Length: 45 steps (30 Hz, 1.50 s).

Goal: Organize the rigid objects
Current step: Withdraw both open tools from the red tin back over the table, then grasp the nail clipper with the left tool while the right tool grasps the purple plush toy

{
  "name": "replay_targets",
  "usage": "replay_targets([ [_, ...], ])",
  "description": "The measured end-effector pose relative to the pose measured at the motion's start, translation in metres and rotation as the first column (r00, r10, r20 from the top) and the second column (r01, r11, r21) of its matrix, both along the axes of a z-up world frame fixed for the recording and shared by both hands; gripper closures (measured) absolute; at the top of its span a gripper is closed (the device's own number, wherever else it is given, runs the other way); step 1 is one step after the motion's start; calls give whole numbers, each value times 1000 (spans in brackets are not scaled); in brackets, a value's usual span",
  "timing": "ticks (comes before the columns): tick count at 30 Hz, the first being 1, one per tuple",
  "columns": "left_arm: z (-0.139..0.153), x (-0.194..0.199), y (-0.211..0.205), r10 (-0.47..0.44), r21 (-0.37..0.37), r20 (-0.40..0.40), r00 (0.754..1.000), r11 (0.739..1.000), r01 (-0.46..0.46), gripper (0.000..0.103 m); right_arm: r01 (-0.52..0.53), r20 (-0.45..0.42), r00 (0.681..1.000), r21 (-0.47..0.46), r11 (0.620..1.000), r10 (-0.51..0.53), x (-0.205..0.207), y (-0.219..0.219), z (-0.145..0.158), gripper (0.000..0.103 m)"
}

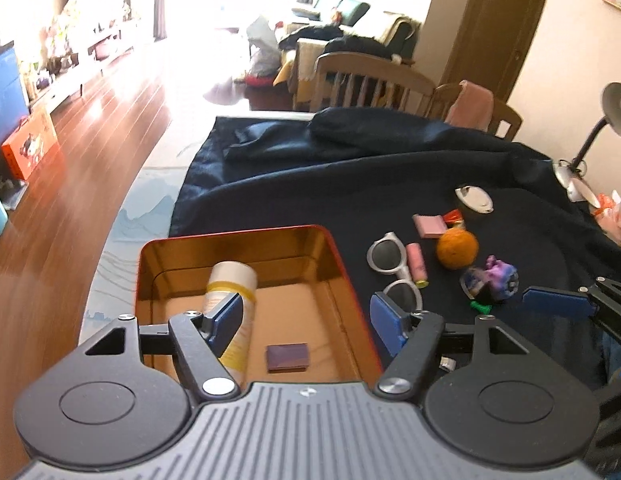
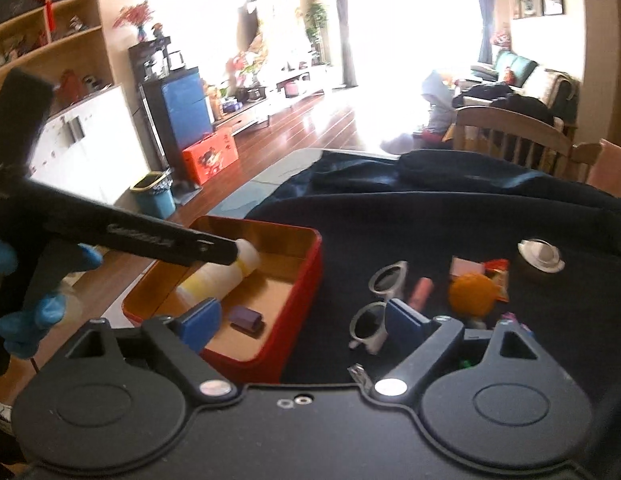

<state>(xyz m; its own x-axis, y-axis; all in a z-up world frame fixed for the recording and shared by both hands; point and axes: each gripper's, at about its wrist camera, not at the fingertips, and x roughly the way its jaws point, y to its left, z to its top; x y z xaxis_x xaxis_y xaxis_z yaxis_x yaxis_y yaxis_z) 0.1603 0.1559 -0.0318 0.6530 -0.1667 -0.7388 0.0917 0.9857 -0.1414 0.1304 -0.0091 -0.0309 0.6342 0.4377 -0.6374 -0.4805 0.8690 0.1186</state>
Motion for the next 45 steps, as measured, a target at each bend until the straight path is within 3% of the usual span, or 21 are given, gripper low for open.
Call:
replay_targets([
  [10, 6, -20, -38, -25, -23, 51, 998, 999, 26, 18, 76, 24, 997, 33, 997, -76, -5, -62, 6, 1],
  [16, 5, -27, -65, -52, -14, 101, 994, 998, 53, 15, 111, 23, 993, 25, 994, -111, 3, -92, 3, 0],
  [19, 2, -28, -76, -55, -36, 110, 992, 998, 60, 0, 109, 23, 994, 28, 994, -110, 6, -105, 1, 1],
  [25, -7, -24, -98, -53, -76, 102, 993, 995, 60, 0, 106, 12, 994, 11, 994, -106, 14, -126, -6, 1],
  [41, -63, -15, -144, -50, -8, -13, 999, 999, 50, 0, 63, -61, 996, -51, 997, -66, 52, -159, -36, 3],
  [45, -75, -13, -150, -26, 42, -30, 999, 999, 27, 0, 42, -81, 996, -62, 997, -47, 61, -157, -44, 4],
])
